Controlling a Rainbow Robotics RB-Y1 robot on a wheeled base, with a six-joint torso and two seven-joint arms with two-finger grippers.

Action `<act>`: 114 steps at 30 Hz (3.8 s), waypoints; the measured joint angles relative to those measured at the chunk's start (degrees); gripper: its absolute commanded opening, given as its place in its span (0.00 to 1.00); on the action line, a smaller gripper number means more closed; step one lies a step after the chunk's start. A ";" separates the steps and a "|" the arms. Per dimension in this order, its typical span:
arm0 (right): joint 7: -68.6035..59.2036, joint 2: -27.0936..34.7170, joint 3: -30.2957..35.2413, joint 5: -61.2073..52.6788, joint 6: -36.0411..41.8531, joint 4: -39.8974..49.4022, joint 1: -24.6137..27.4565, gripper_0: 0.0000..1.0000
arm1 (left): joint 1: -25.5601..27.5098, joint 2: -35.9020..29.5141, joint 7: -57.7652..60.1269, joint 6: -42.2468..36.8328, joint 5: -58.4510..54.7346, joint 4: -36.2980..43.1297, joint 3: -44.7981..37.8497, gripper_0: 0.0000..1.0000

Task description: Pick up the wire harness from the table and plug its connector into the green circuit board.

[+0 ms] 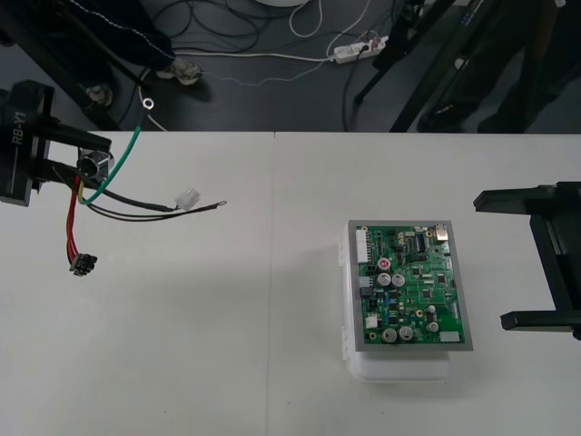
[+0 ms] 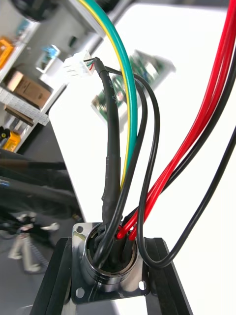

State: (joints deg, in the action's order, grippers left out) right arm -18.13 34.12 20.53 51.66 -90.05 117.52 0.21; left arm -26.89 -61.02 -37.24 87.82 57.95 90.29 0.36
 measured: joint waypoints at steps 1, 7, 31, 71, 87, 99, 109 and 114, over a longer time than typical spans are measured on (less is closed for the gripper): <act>-0.01 0.00 0.00 0.00 0.00 0.00 0.00 1.00 | 0.68 0.68 4.15 0.03 -0.23 1.15 -0.49 0.00; -3.16 0.00 0.00 0.00 0.00 0.00 0.00 1.00 | 4.76 4.40 30.46 0.07 -1.84 7.14 -1.97 0.00; -6.16 -0.01 0.00 0.29 0.00 0.00 0.00 1.00 | 11.59 32.05 79.77 0.57 12.42 32.98 -7.10 0.00; -6.70 2.54 0.00 0.14 0.00 -2.47 -3.82 1.00 | 13.10 43.22 101.62 0.81 15.66 34.33 8.16 0.00; -6.75 6.39 -1.01 -4.00 0.00 -9.52 -9.59 1.00 | 14.23 41.66 101.66 0.81 14.07 34.34 8.76 0.00; -6.76 6.39 -10.01 -5.89 0.00 -16.01 -19.46 1.00 | 14.53 38.72 102.44 0.82 15.85 34.18 11.55 0.00; -7.17 6.24 -14.94 -10.65 0.00 -19.18 -25.21 1.00 | 14.53 37.08 102.44 0.82 15.74 27.91 17.00 0.00; -7.23 4.86 -15.94 -11.12 0.00 -19.18 -25.68 1.00 | 14.53 37.02 102.44 0.82 15.72 27.58 17.77 0.00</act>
State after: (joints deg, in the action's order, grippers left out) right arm -25.36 38.98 4.59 40.53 -90.05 98.34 -25.47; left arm -12.36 -23.99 65.20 88.64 73.67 117.87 18.13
